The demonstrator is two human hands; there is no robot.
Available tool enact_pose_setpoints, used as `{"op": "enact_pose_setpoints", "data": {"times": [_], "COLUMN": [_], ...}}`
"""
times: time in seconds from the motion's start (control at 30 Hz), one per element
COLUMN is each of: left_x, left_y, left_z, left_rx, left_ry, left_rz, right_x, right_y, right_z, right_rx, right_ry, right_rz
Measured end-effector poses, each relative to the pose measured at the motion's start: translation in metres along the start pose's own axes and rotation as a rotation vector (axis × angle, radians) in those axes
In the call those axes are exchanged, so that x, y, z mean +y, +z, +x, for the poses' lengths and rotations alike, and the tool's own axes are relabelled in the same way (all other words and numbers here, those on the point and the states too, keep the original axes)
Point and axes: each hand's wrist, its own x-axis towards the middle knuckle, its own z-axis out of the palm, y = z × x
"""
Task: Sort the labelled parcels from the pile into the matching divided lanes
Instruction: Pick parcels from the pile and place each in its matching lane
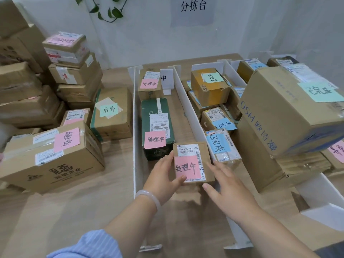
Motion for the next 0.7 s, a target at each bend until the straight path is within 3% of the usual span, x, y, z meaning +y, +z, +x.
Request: {"op": "enact_pose_setpoints", "data": {"times": [0.2, 0.43, 0.7], "left_x": [-0.014, -0.071, -0.154], "left_y": [-0.069, -0.159, -0.246], "left_z": [-0.032, -0.077, -0.108], "left_rx": [0.227, 0.441, 0.513], "left_ry": [0.076, -0.124, -0.254], "left_rz": [0.248, 0.243, 0.229], "right_x": [-0.074, -0.167, -0.266], "right_y": [0.005, 0.046, 0.102], "right_z": [0.023, 0.037, 0.068], "right_rx": [-0.030, -0.110, -0.203], "right_ry": [-0.214, -0.402, -0.341], "right_rz": [-0.039, -0.028, -0.022]}}
